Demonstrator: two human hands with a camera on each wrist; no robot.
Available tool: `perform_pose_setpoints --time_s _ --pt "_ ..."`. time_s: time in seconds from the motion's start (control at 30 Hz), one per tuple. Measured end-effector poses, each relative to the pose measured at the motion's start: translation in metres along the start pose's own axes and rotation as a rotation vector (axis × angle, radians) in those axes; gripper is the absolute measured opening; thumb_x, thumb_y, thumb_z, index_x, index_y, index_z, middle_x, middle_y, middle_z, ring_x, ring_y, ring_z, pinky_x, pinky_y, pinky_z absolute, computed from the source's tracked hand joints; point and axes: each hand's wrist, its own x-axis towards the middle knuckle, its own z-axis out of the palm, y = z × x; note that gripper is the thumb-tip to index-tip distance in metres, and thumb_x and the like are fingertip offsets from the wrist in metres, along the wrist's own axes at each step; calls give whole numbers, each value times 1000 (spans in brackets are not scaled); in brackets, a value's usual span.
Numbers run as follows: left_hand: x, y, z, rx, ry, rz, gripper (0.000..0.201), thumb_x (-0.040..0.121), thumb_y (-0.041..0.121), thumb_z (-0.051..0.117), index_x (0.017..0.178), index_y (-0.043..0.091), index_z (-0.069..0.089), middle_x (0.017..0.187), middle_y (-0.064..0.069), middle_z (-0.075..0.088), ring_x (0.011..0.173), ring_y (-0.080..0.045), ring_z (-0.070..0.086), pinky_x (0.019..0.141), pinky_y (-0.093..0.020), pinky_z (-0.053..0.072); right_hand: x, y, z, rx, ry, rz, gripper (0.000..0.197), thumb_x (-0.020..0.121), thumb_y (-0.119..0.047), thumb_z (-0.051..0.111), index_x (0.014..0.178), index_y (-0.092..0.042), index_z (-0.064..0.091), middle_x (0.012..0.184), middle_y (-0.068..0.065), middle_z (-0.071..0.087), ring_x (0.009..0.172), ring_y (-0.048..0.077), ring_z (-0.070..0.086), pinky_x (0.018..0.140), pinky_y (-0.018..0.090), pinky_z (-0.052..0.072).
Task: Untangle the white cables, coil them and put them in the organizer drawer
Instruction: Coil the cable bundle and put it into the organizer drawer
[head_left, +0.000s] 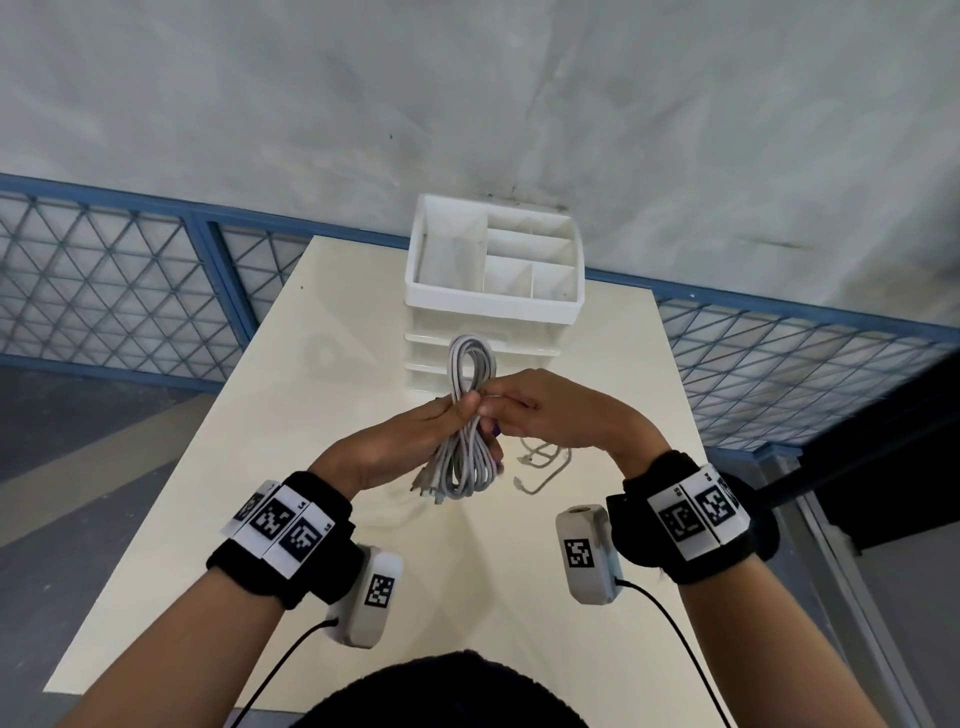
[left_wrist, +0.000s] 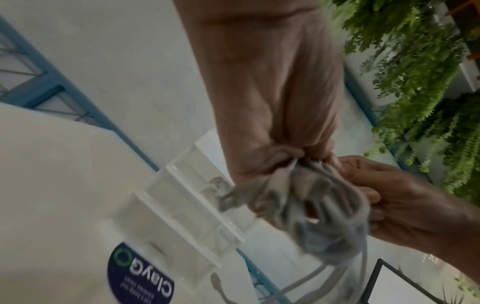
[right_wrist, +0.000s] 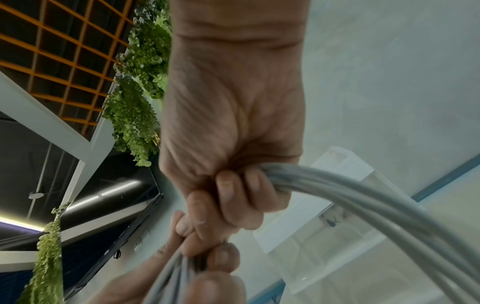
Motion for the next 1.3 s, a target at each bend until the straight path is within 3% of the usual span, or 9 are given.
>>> perform_pose_setpoints --time_s 0.1,0.23,0.47,0.6,0.77,0.9,1.03,1.1,1.3 --pt "-2 1 1 -57 45 -14 48 90 49 26 84 12 56 67 3 65 63 -11 64 57 -15 48 -1 -6 -2 -17 -7 18 27 98 -21 45 77 -13 59 42 -16 47 43 4 41 52 10 33" --pt "-5 2 4 -41 8 -34 47 92 49 26 74 14 52 55 8 53 53 -8 50 58 -18 42 -5 -6 -12 1 1 75 34 90 -30 61 60 -15 57 39 -8 42 39 6 35 47 15 30" --pt "-12 1 10 157 -22 -155 47 89 57 35 81 14 53 64 1 51 54 -9 49 58 -20 44 -18 0 -42 -21 -27 119 40 85 -43 62 63 -10 60 49 -9 37 51 9 31 55 26 27" --pt "-11 6 18 253 -29 -126 54 82 63 28 77 14 50 58 4 51 50 -7 48 56 -19 42 -18 -12 -48 -126 44 98 40 88 -40 60 65 -7 58 48 -8 35 46 6 30 48 14 26" --pt "-14 7 27 177 28 -121 58 90 56 18 79 9 51 56 2 45 43 -6 42 45 -14 40 -6 -15 -41 -166 83 54 49 87 -42 61 69 4 52 58 2 35 53 8 30 51 18 26" --pt "-19 2 27 97 0 -117 66 88 64 17 79 8 50 51 5 43 44 -10 38 45 -17 38 -3 -14 -37 -179 70 48 52 86 -42 62 69 6 50 60 6 34 54 11 29 51 20 25" --pt "-18 0 28 94 -10 -122 36 95 38 45 73 10 48 52 5 43 44 -9 40 49 -19 38 -3 -12 -34 -160 73 42 51 86 -40 63 67 5 49 56 2 31 50 9 27 47 16 24" --pt "-17 -4 26 162 -17 -127 29 97 27 44 71 13 47 55 3 45 47 -9 43 53 -20 40 -1 -13 -32 -150 82 34 49 85 -41 64 66 3 53 53 -2 33 47 8 30 47 14 26" --pt "-19 -2 15 138 35 -11 36 97 37 41 64 24 48 54 3 45 53 -15 48 59 -23 42 -8 5 -35 101 141 36 39 95 -36 48 65 -12 51 62 3 37 50 4 31 52 17 29"
